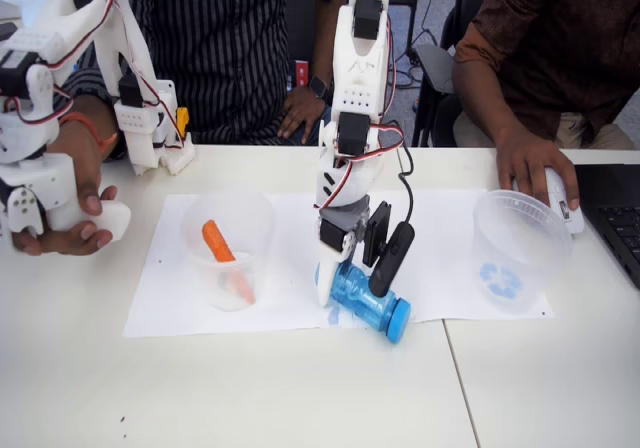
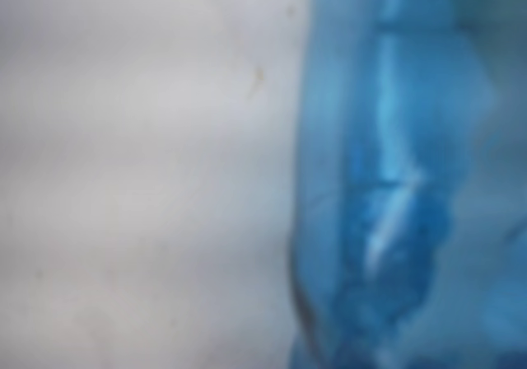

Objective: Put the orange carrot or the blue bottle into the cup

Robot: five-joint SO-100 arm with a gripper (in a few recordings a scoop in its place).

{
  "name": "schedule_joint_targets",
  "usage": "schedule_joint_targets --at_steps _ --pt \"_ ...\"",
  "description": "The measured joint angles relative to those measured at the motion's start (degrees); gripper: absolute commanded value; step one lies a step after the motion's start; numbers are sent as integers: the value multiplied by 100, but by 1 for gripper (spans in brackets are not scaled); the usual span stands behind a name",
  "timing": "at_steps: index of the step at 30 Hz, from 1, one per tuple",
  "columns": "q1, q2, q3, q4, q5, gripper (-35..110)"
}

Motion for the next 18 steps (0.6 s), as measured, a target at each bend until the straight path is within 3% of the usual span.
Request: schedule_joint_targets --at_steps 18 --pt "0 0 0 18 0 21"
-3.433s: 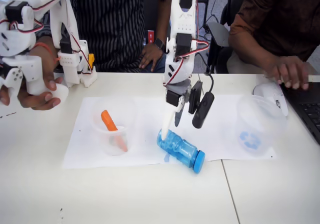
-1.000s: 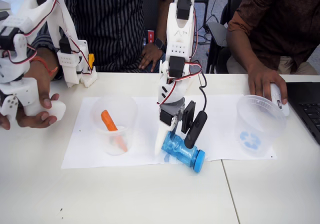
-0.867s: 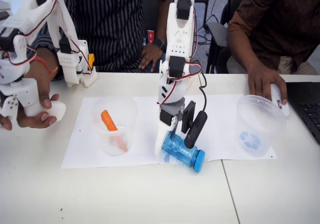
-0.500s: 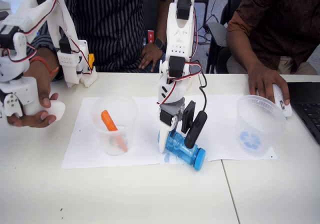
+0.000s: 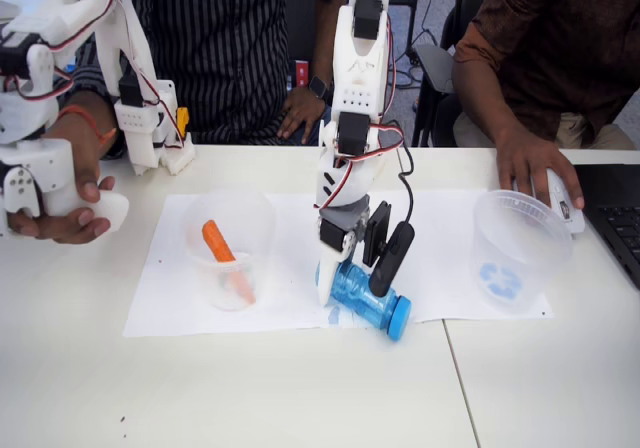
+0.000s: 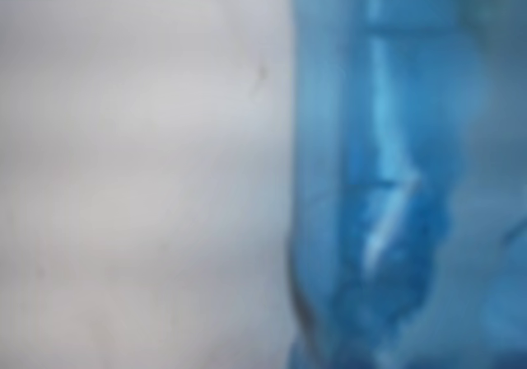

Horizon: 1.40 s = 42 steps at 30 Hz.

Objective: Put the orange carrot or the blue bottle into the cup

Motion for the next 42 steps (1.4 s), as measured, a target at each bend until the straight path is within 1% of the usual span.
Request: schedule_joint_targets --at_steps 13,16,22,27,35,42 --pt "-9 1090 9 0 0 21" --pt "-185 1424 9 18 0 21" --pt "-756 2232 9 396 0 21" --pt "-958 3015 9 431 0 21" --pt "-976 3999 9 431 0 21" --pt "-976 4228 -176 431 0 21"
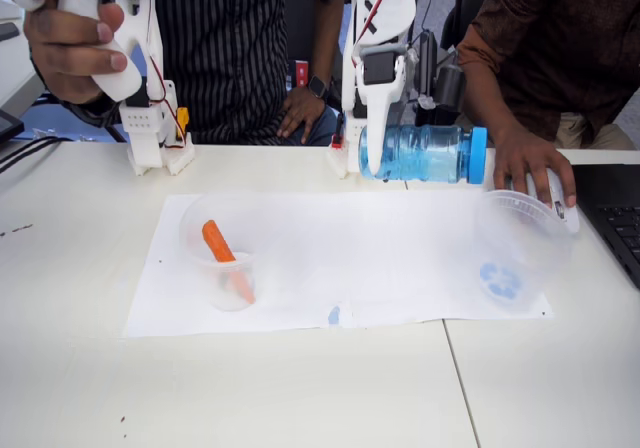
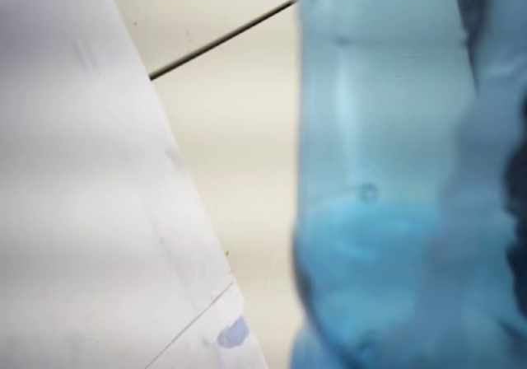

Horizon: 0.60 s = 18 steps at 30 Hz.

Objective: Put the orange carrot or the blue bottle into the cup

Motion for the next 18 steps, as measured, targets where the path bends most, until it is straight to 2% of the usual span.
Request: schedule_joint_targets --at_steps 18 --pt "-2312 0 -325 0 -18 21"
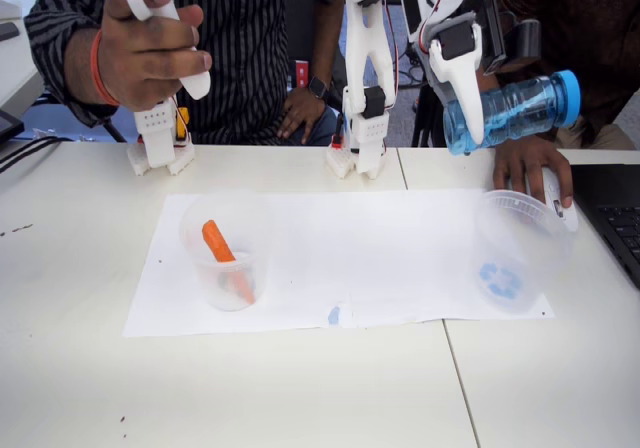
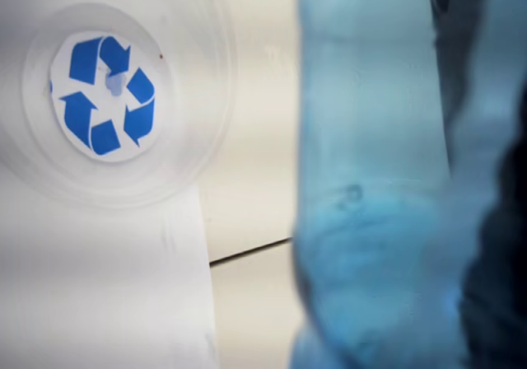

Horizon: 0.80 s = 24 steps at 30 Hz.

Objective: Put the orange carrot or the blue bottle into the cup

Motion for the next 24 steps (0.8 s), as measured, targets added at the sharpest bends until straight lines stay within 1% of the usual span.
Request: schedule_joint_targets --at_steps 8,14,24 --pt "-791 -782 -9 0 0 21" --pt "-984 -1037 -9 -9 0 21" --pt "-1063 -1248 -9 -422 0 21"
